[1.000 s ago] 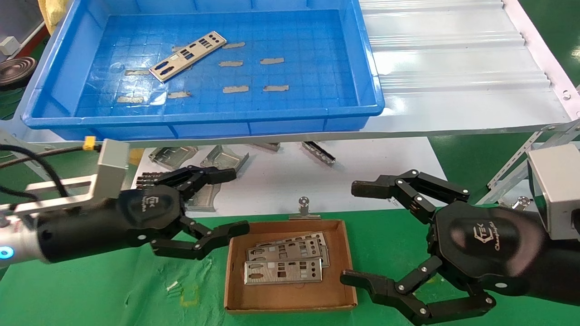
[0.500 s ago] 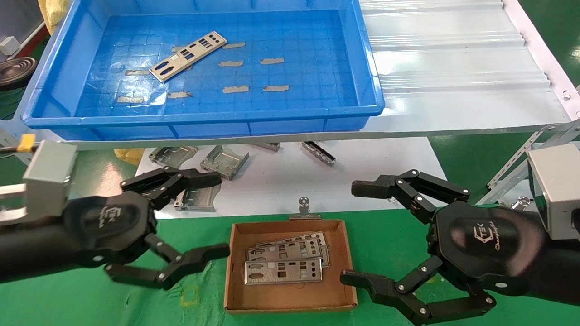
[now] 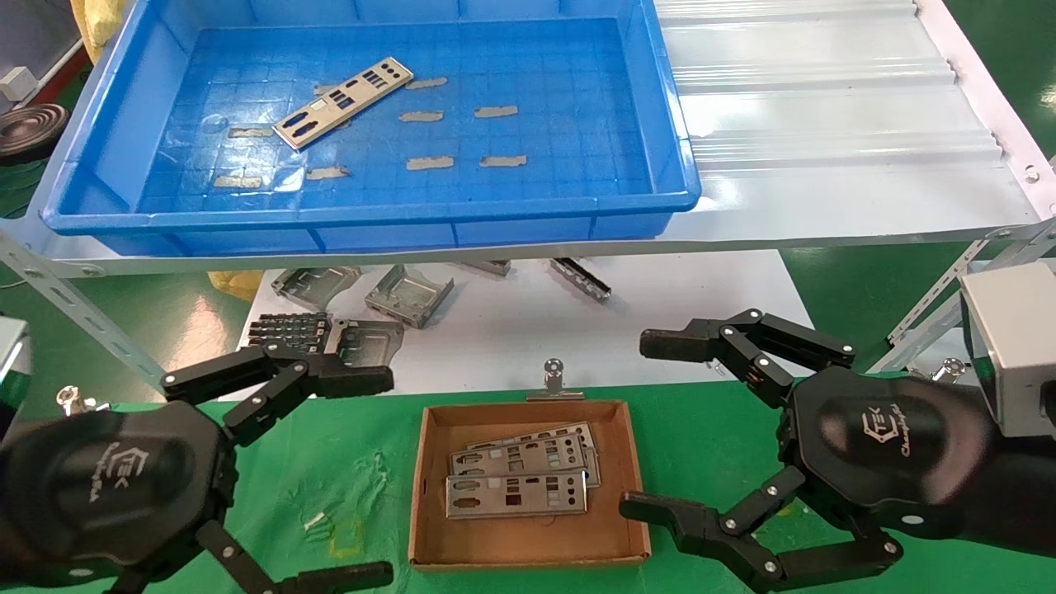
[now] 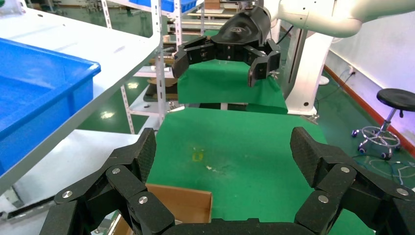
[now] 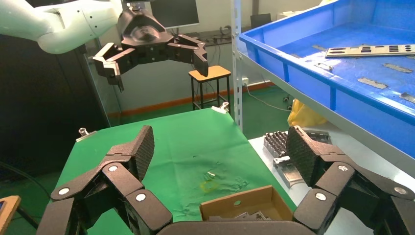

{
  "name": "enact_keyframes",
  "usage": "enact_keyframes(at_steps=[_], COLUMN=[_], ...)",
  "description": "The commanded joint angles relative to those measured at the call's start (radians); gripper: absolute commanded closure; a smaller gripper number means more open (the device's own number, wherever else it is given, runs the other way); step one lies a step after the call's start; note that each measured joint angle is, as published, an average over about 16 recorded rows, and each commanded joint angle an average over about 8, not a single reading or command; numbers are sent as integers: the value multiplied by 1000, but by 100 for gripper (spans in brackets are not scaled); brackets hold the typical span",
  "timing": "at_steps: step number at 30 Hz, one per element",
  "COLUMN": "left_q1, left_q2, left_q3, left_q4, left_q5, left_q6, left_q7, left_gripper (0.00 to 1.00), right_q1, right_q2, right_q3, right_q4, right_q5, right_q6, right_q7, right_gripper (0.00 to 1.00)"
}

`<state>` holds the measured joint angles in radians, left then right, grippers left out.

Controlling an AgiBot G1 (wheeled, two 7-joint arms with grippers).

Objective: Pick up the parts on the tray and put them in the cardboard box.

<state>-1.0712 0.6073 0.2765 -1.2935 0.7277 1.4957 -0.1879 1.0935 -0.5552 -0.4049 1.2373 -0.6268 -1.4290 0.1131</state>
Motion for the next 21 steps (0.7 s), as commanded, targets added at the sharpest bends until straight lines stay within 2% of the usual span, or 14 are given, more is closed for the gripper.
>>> enact_keyframes(at_steps=[1, 21], left_q1=[10, -1], left_q2=[-13, 1], left_q3=[-9, 1], left_q4=[-29, 4], left_q5=[-6, 1], left_q6=[-1, -1], left_q7=[-9, 0], left_gripper=[0, 0], right_q1=[0, 0], right_q2=[0, 0], right_q3=[0, 0], right_q4=[0, 0], right_q5=[0, 0], right_q6=[0, 0], right_q7=[0, 0], right_gripper=[0, 0])
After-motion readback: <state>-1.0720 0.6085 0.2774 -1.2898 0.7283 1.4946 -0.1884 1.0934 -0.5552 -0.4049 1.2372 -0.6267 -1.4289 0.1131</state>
